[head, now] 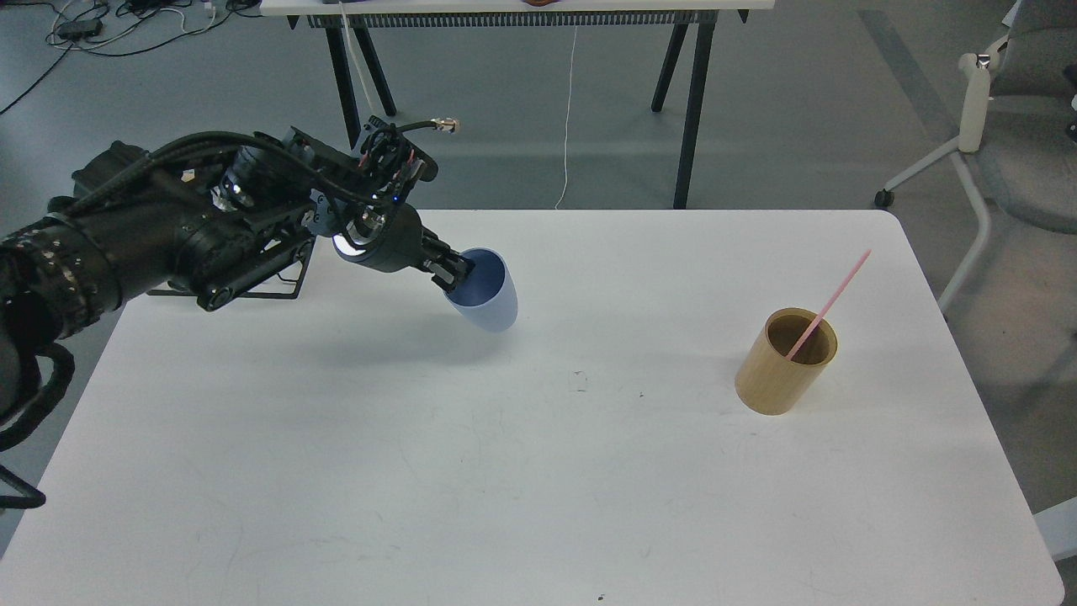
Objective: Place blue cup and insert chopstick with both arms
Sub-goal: 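Lift the blue cup with the left gripper and carry it toward the table center, then lower the blue cup onto the table with the left gripper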
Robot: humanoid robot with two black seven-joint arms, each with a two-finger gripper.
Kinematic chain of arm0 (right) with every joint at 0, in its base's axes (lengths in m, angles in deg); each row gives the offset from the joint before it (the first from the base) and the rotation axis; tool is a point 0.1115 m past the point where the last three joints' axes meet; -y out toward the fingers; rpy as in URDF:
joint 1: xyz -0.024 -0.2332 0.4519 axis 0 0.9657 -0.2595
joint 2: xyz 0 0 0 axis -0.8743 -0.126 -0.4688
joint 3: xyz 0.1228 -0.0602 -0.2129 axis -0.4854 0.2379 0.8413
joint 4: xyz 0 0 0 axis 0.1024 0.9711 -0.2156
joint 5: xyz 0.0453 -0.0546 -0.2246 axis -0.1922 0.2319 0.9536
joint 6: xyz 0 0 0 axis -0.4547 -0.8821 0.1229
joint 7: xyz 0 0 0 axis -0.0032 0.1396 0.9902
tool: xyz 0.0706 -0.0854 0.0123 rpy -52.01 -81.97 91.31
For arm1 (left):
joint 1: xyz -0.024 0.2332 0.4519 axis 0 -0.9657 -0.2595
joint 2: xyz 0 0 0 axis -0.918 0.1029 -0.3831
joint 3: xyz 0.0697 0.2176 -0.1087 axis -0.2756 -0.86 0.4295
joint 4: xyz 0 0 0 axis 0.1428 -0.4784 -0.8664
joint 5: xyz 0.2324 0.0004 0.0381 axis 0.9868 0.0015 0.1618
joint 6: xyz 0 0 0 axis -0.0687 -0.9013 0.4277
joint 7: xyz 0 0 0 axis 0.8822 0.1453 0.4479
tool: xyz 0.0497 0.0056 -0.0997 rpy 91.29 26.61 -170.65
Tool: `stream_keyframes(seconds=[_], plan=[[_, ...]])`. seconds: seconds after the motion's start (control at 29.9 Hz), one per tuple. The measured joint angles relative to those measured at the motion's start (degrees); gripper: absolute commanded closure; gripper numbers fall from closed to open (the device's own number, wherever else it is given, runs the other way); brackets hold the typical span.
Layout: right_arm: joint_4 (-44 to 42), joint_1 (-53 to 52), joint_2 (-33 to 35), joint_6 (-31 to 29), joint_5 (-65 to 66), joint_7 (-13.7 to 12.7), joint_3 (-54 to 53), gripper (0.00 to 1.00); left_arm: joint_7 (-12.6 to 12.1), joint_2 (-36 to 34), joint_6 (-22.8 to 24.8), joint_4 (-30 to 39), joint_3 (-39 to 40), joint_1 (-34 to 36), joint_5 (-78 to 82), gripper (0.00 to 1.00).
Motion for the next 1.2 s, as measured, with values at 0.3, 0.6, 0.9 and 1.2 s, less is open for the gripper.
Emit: stream_keyframes(seconds=[0.3, 0.6, 0.9, 1.2], plan=[[0.09, 3.4, 0.02, 0.0, 0.0, 0.0, 0.09, 0.01, 0.01, 7.66, 0.0, 0.59, -0.06, 2.0, 5.11, 1.0], [0.14, 3.77, 0.05, 0.0, 0.0, 0.0, 0.02, 0.01, 0.0, 13.58, -0.01, -0.26, -3.7, 2.81, 5.63, 1.0], [0.31, 3.81, 0.04, 0.0, 0.0, 0.0, 0.1, 0.01, -0.01, 13.7, -0.01, -0.33, -5.47, 2.79, 5.62, 0.97], [0.34, 3.88, -0.17, 0.0, 0.0, 0.0, 0.12, 0.01, -0.01, 13.7, -0.01, -0.62, -5.45, 1.63, 5.58, 0.94]])
